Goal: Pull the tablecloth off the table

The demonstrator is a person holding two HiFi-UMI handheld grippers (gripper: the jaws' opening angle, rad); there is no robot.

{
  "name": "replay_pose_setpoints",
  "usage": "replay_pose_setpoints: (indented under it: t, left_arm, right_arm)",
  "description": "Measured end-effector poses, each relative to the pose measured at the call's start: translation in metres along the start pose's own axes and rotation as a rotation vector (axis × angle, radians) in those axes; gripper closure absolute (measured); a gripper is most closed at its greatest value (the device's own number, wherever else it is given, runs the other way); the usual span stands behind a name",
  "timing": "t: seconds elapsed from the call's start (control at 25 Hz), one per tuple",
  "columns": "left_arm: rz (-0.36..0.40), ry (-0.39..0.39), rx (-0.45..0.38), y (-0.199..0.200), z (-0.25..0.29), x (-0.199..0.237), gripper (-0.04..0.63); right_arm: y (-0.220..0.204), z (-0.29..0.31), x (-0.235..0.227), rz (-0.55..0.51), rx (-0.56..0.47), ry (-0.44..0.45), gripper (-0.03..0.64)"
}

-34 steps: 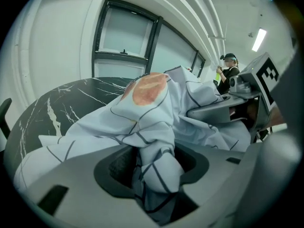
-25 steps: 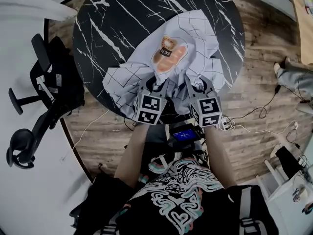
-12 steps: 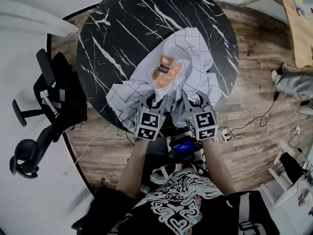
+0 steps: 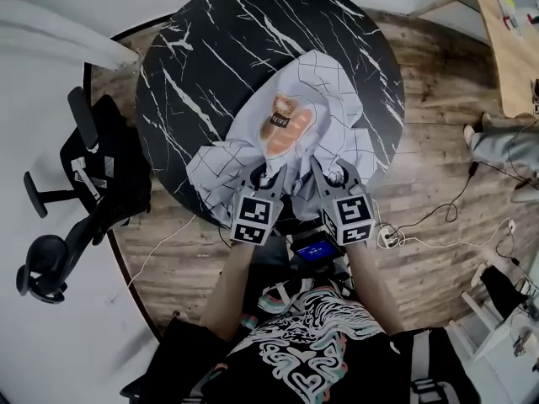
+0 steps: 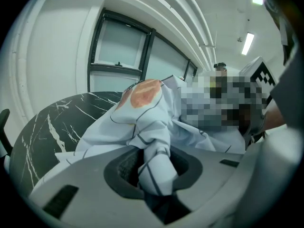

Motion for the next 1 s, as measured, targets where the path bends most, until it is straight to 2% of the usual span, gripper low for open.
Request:
replay_pose_setpoints:
  t: [1.0]
  left_arm:
    - [0.023, 0.034, -0.088, 0.043, -0.038, -0.005, 0.506]
  right_arm:
    - [0.042, -0.025, 0.017, -0.004, -0.087, 0.027, 0.555]
Point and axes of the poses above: the fingertips, and each gripper's own axes: z forward along the fingers, x to its left, y out of its top, the point moved 6 cm from there along -z, backward along the fingers, and after that the axes turned 4 degrees about z, right-handed, at the moved point
